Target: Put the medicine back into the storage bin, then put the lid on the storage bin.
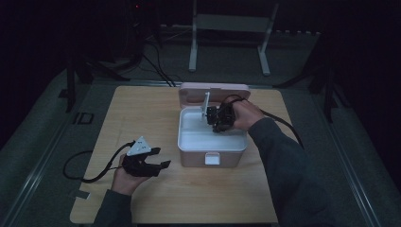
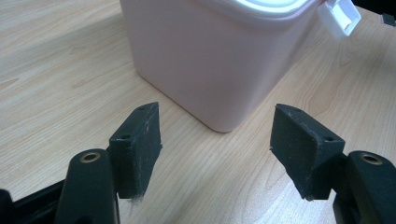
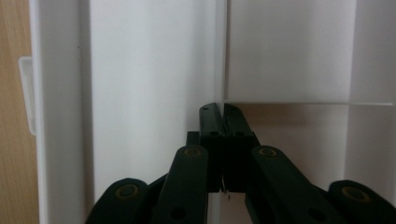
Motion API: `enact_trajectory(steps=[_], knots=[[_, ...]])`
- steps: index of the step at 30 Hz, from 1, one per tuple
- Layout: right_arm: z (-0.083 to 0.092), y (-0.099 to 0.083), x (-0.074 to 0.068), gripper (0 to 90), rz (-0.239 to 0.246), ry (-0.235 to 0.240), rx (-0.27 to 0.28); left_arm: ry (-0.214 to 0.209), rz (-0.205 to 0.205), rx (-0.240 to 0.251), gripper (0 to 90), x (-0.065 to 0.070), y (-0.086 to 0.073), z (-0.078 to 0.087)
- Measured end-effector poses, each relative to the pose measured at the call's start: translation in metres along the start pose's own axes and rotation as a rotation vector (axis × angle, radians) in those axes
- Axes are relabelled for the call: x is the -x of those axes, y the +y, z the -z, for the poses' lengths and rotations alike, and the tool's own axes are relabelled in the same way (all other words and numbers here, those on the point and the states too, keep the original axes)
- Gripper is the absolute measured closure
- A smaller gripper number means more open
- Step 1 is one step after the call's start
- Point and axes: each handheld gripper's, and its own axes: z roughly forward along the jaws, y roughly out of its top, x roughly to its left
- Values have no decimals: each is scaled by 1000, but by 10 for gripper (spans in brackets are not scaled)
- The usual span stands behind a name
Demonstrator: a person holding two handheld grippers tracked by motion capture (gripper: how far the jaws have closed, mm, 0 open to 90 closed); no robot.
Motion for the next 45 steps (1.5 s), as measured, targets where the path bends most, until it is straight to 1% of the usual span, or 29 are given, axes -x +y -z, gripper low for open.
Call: enact_trajectory(steps=[1,2,6,7,14,15,16,21,22,23,26,27,28,30,31,35,36,40,43,44,45], knots=[[1,0,1,829,-7,5,20,1,-1,1,335,0,0,0],[1,-1,1,820,-13,5,21,2,-2,1,335,0,0,1],[5,-3,2,820,-14,2,32,2,-1,1,335,0,0,0],[8,-4,1,822,-28,-5,38,1,1,1,335,0,0,0],[13,-9,-1,814,-37,-15,52,1,0,1,334,0,0,0],[14,-9,-2,811,-44,-20,54,1,1,1,334,0,0,0],[16,-12,-3,805,-49,-22,67,1,0,1,334,0,0,0],[20,-17,-4,789,-67,-36,84,1,-1,0,334,0,0,-1],[22,-20,-5,775,-68,-42,104,2,-2,0,333,0,0,-1],[24,-21,-6,764,-80,-47,110,2,-1,1,333,0,0,0],[25,-25,-6,752,-93,-46,121,2,-2,1,333,0,0,0],[27,-29,-6,741,-103,-52,135,2,-2,1,333,0,0,-1],[27,-31,-6,737,-111,-47,141,2,-3,1,333,0,0,-1],[28,-33,-6,730,-113,-52,146,2,-4,1,333,0,0,-1],[29,-38,-5,712,-133,-55,170,2,-2,-1,333,0,0,-1],[31,-46,-5,682,-167,-62,209,1,0,6,333,-1,1,0],[31,-46,-5,682,-167,-62,209,1,0,6,333,-1,1,0],[37,-55,-7,661,-196,-67,246,-1,0,7,333,-1,1,0],[39,-59,-8,650,-204,-70,258,1,0,13,333,-2,3,1],[40,-64,-9,626,-225,-71,277,1,0,14,333,-2,4,2],[41,-66,-9,625,-230,-76,281,2,-7,19,333,-3,5,3]])
